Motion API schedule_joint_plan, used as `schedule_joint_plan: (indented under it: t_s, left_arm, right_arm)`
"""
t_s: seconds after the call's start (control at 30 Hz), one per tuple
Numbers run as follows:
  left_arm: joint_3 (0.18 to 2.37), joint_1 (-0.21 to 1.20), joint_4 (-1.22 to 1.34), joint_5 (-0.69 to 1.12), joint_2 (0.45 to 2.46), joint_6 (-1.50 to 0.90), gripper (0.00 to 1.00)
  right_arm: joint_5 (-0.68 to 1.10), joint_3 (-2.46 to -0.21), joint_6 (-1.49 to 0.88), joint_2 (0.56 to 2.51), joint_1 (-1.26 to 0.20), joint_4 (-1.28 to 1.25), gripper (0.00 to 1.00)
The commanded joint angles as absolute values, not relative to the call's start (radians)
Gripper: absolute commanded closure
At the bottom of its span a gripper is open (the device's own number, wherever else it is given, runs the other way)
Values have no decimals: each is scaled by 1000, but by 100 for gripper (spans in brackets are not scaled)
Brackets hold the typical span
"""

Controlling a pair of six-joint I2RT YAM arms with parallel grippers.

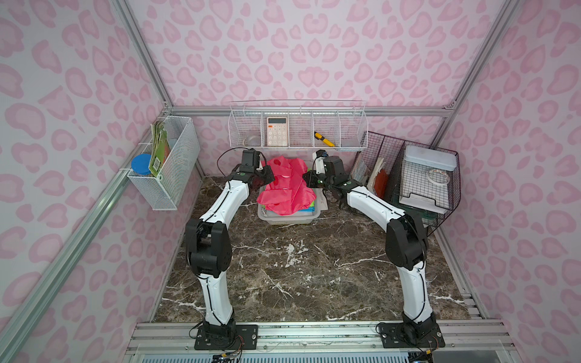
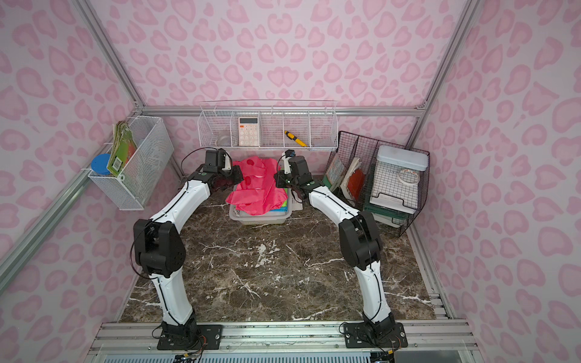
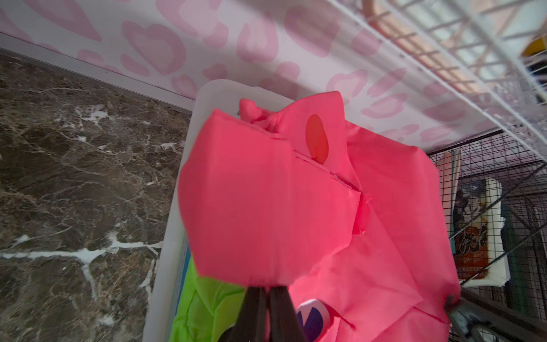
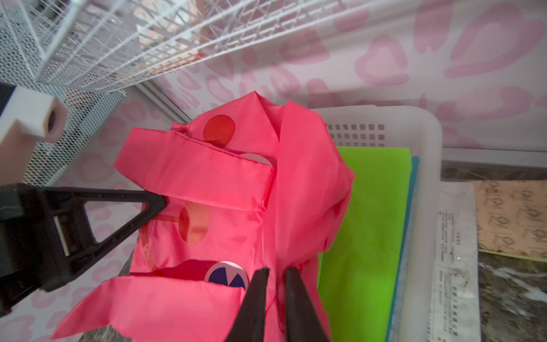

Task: Put the folded raincoat in the basket
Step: Place the raincoat in the basket.

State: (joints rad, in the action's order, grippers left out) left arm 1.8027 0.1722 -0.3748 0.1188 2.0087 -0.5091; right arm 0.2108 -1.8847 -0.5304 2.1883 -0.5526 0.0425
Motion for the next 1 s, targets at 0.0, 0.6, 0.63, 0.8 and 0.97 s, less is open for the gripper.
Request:
schedule_joint_plan:
  t_s: [0.0,0.6,0.63,0.8,0.97]
  left_arm:
    - [1851,169,-366,121,2060,-467,100]
    - [1912,168,-463,-27,2152,-442,95]
    - [1911,168,-465,-28,2142,-438,95]
    - [1932,168,-494,-33,2102,-425,80]
    - [1937,167,-524,-39,2055,-425,56]
  right_arm:
    - [177,-1918,-517,2222,-548,77,84]
    - [119,-1936,-489,2280,-557,142,68]
    - [111,-1936,-482,2274,-562,146,64]
    - [95,-1937,-472,2243,-583,167,48]
    - [70,-1889,-480,2186,-580,163,38]
